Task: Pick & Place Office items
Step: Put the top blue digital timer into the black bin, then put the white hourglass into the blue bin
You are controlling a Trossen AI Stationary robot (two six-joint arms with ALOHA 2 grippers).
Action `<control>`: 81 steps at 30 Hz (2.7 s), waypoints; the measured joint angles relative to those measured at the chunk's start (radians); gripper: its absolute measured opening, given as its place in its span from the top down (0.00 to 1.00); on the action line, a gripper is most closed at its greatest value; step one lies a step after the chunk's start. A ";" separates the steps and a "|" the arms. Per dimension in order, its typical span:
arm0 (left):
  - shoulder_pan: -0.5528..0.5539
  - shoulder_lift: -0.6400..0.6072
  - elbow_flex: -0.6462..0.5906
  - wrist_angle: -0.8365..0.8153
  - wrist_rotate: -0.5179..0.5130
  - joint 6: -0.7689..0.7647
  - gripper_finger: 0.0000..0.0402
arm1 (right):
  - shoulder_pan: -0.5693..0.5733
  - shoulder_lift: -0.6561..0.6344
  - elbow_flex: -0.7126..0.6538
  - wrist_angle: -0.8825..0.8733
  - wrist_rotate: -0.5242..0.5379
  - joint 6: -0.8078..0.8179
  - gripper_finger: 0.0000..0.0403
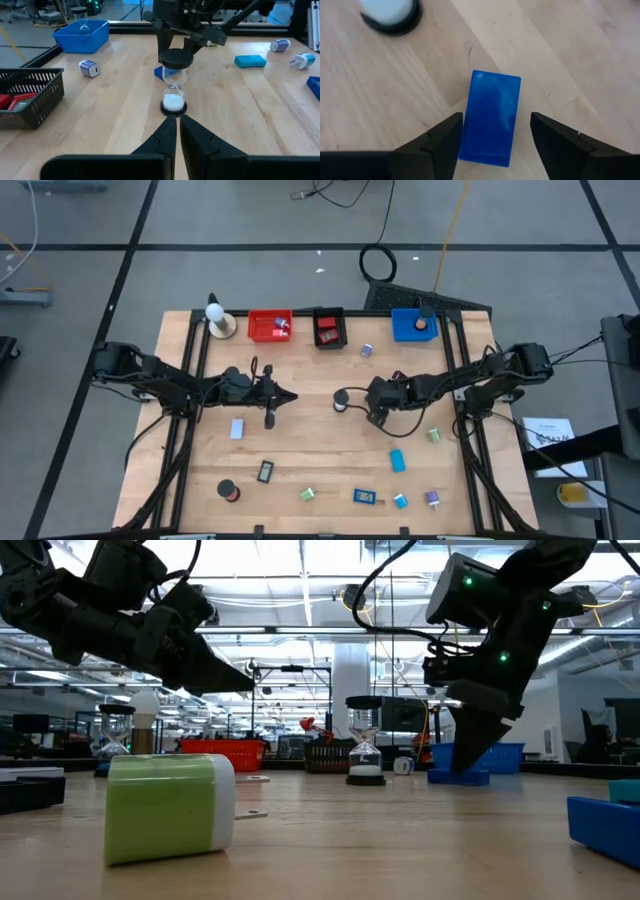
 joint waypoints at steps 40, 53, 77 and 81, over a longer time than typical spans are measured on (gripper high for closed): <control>0.002 0.001 -0.020 0.052 -0.077 0.040 0.92 | -0.526 0.167 0.294 0.348 -0.104 -0.598 0.63; 0.002 0.001 -0.019 0.042 -0.075 0.035 0.92 | -0.599 0.473 0.593 0.293 -0.288 -0.698 0.60; 0.002 0.001 -0.019 0.033 -0.073 0.033 0.92 | -0.602 0.424 0.590 0.279 -0.280 -0.719 0.50; 0.002 0.001 -0.019 0.027 -0.073 0.033 0.92 | -0.567 0.342 0.579 0.262 -0.226 -0.750 0.59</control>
